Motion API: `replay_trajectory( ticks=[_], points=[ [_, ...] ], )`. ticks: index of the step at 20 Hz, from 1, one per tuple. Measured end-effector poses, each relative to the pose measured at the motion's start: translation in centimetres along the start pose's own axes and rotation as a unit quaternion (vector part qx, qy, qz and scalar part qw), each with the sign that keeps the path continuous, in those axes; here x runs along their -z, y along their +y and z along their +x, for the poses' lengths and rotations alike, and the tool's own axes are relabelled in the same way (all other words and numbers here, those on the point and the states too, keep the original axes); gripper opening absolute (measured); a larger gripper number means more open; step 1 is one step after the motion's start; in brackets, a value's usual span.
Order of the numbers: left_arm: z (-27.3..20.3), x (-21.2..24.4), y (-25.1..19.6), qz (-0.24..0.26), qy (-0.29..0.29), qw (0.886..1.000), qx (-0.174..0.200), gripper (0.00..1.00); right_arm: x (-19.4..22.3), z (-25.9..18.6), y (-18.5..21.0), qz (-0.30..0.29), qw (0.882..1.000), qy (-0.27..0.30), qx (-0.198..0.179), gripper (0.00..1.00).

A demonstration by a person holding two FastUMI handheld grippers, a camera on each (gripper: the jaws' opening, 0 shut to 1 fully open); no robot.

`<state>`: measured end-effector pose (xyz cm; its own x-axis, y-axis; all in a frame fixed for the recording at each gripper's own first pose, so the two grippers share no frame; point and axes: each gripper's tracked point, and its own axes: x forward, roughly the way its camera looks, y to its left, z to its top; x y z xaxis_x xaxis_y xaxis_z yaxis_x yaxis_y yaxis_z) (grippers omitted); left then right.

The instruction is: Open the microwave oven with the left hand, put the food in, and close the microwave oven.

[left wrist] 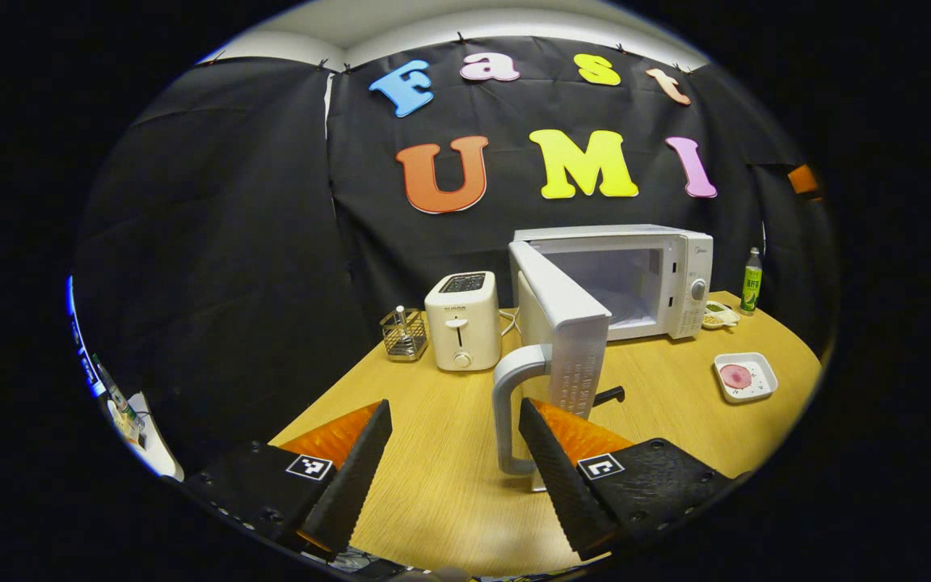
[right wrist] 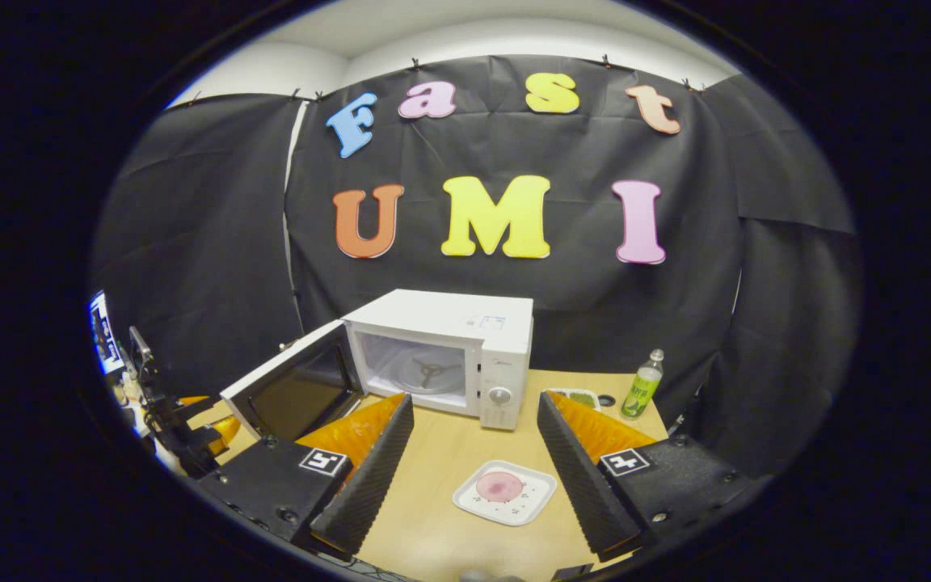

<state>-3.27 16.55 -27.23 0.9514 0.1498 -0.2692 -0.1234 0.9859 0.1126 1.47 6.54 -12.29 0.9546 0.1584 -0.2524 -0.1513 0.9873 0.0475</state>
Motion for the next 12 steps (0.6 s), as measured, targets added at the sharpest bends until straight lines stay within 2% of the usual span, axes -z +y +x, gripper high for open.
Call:
replay_trajectory(
  ticks=[1, 2, 3, 4, 5, 6, 7, 11, 12],
  points=[
    [-0.3, 0.1, 0.4, -0.001, 0.001, 1.000, -0.006, 0.94, 0.8, 0.5, -0.5, 0.001, 1.000, 0.007, 0.002, 0.92],
    [-0.5, 0.1, 0.4, -0.003, 0.001, 1.000, -0.008, 0.94, 1.5, 1.0, -1.3, 0.003, 1.000, 0.014, 0.005, 0.99],
    [-0.9, 0.0, 0.3, -0.004, 0.001, 1.000, -0.008, 0.94, 2.6, 1.5, -2.2, 0.004, 1.000, 0.026, 0.012, 0.92],
    [-1.3, -0.2, 0.1, -0.003, 0.000, 1.000, -0.008, 0.94, 4.0, 2.3, -3.3, 0.003, 0.999, 0.037, 0.020, 0.99],
    [-1.8, -0.4, -0.2, -0.004, 0.000, 1.000, -0.006, 0.96, 5.4, 3.0, -4.5, 0.007, 0.998, 0.052, 0.028, 0.92],
    [-2.3, -0.6, -0.6, -0.007, 0.000, 1.000, -0.005, 0.97, 7.1, 3.8, -5.5, 0.014, 0.997, 0.070, 0.036, 0.92],
    [-2.8, -1.1, -1.2, -0.010, -0.002, 1.000, -0.001, 0.97, 8.9, 4.7, -6.6, 0.021, 0.995, 0.088, 0.040, 0.99],
    [-4.8, -4.9, -4.1, -0.026, -0.029, 0.999, 0.016, 0.97, 16.7, 8.0, -9.8, 0.069, 0.980, 0.178, 0.053, 0.83],
    [-5.1, -6.2, -5.0, -0.029, -0.037, 0.999, 0.020, 0.97, 18.6, 8.5, -10.3, 0.082, 0.975, 0.201, 0.051, 0.77]
  ],
)
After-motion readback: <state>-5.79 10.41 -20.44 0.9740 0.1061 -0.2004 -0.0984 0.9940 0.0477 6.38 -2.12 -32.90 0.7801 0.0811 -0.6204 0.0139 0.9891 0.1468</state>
